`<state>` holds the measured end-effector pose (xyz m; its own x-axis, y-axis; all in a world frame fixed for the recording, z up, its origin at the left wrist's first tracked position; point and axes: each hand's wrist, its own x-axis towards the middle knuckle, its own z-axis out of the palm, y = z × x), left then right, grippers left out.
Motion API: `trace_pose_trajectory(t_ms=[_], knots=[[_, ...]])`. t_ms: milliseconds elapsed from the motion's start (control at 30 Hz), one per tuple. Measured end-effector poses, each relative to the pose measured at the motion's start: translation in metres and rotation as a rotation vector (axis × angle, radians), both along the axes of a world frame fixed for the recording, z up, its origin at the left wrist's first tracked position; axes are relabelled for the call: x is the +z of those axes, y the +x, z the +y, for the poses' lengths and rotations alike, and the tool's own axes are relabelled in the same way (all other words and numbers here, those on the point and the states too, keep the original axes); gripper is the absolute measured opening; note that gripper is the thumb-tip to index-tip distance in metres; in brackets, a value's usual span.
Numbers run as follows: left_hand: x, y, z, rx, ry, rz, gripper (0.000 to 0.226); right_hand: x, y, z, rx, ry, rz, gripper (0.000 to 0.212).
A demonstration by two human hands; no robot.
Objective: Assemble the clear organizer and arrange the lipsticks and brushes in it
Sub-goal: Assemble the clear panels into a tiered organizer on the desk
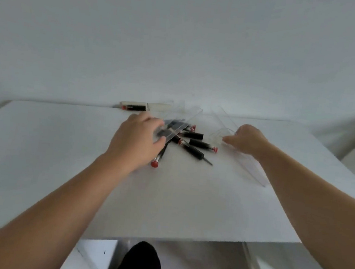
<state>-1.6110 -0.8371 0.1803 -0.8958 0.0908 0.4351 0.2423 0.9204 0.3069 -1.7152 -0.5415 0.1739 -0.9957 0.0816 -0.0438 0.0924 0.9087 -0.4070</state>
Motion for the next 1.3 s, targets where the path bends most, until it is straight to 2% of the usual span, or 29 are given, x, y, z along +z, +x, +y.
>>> trace_pose_trajectory(t_ms=[200,367,500,567,700,767,867,1000,1100,1233,1300], knots=[[-0.007,0.031,-0.003,-0.085,0.059,0.045,0.031,0.007,0.010,-0.007,-0.068,-0.026,0.032,0.040],[-0.009,0.024,0.004,-0.115,0.065,0.067,0.028,0.015,0.006,-0.007,-0.039,-0.076,0.062,0.036],[-0.004,0.007,0.023,-0.168,0.097,0.159,0.026,0.030,0.002,-0.007,0.014,-0.223,0.144,0.038],[-0.002,-0.005,0.035,-0.209,0.237,0.097,0.026,0.040,0.006,-0.017,0.052,-0.308,0.198,0.034],[0.005,-0.022,0.057,-0.235,0.838,-0.227,0.037,0.050,0.030,-0.049,0.174,-0.496,0.235,0.032],[0.005,-0.026,0.063,-0.279,1.051,-0.310,0.033,0.049,0.042,-0.064,0.221,-0.573,0.224,0.032],[0.004,-0.027,0.061,-0.306,1.185,-0.300,0.021,0.049,0.052,-0.073,0.267,-0.679,0.155,0.031],[0.004,-0.029,0.048,-0.266,1.482,-0.342,0.021,0.052,0.050,-0.062,0.408,-0.937,-0.049,0.029],[0.011,-0.030,0.039,-0.286,1.621,-0.372,0.021,0.052,0.045,-0.051,0.453,-0.914,-0.001,0.031],[0.019,-0.030,0.037,-0.195,1.668,-0.361,0.016,0.048,0.043,-0.039,0.520,-0.954,0.066,0.042],[0.019,-0.030,0.037,-0.147,1.676,-0.354,0.020,0.043,0.044,-0.037,0.548,-0.909,0.145,0.047]])
